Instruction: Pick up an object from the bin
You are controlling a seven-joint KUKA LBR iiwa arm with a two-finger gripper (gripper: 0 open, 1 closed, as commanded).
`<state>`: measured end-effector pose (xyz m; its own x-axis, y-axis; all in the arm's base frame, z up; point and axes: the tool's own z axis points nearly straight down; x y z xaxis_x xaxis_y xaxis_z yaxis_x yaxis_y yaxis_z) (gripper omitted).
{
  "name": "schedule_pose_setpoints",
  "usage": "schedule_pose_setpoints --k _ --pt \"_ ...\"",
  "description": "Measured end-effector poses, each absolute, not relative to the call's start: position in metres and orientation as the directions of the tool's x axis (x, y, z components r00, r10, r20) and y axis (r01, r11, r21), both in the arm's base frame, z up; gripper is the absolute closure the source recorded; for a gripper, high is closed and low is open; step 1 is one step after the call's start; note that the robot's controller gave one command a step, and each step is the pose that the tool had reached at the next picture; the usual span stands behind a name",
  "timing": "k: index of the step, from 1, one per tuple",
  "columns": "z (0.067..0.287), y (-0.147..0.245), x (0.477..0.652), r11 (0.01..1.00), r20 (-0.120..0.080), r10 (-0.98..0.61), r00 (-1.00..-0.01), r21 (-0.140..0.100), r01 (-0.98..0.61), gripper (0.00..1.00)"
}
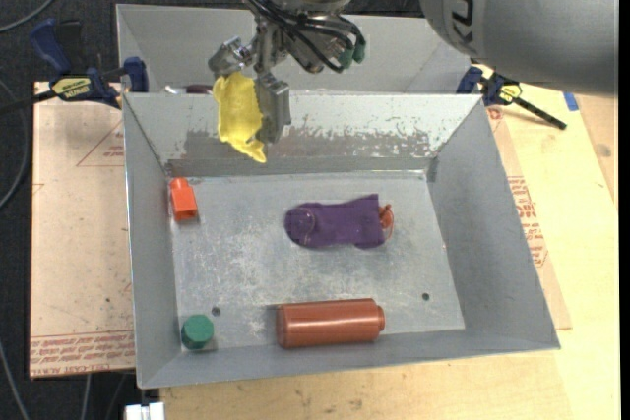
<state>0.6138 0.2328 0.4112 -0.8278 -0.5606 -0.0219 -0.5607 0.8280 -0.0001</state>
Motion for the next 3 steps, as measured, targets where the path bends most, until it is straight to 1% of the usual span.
schedule_pose_setpoints --k 1,2,3 --pt "0.358 0.229 0.610 0.803 -0.020 -0.596 -0.803 0.000 -0.596 0.00" --pt "0.339 0.214 0.599 0.805 -0.008 -0.594 -0.805 0.006 -0.594 0.00" --pt "0.391 0.221 0.610 0.754 -0.020 -0.657 -0.754 -0.002 -0.657 0.00"
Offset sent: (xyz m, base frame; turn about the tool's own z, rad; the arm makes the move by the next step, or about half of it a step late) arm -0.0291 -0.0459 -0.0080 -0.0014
